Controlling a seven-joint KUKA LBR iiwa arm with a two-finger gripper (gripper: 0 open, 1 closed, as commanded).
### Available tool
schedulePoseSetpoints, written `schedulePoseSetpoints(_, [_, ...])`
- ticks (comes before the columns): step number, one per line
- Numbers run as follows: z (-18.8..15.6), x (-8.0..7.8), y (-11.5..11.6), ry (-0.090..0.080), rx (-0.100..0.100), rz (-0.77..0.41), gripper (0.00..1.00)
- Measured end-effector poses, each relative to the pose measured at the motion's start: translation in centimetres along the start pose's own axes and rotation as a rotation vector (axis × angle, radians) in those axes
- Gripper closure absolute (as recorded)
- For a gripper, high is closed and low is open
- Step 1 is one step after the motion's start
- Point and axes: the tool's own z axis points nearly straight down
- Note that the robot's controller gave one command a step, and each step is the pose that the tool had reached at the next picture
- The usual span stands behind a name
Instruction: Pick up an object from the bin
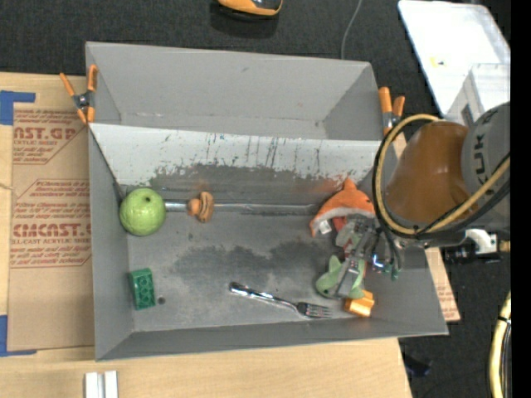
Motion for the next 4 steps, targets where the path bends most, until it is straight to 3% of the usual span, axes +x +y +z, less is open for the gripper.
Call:
schedulePoseSetpoints(1, [0.4, -0.2, -0.5, 0.0, 0.001, 0.132, 0.0])
schedulePoseSetpoints(2, [-3.9, -0.5, -0.8, 0.001, 0.001, -0.152, 0.0])
schedulePoseSetpoints(3, [-12.0, -0.6, -1.3, -0.001, 0.0, 0.018, 0.0])
schedulePoseSetpoints(4, [-8.0, -0.2, -1.2, 0.005, 0.0, -0.3, 0.0])
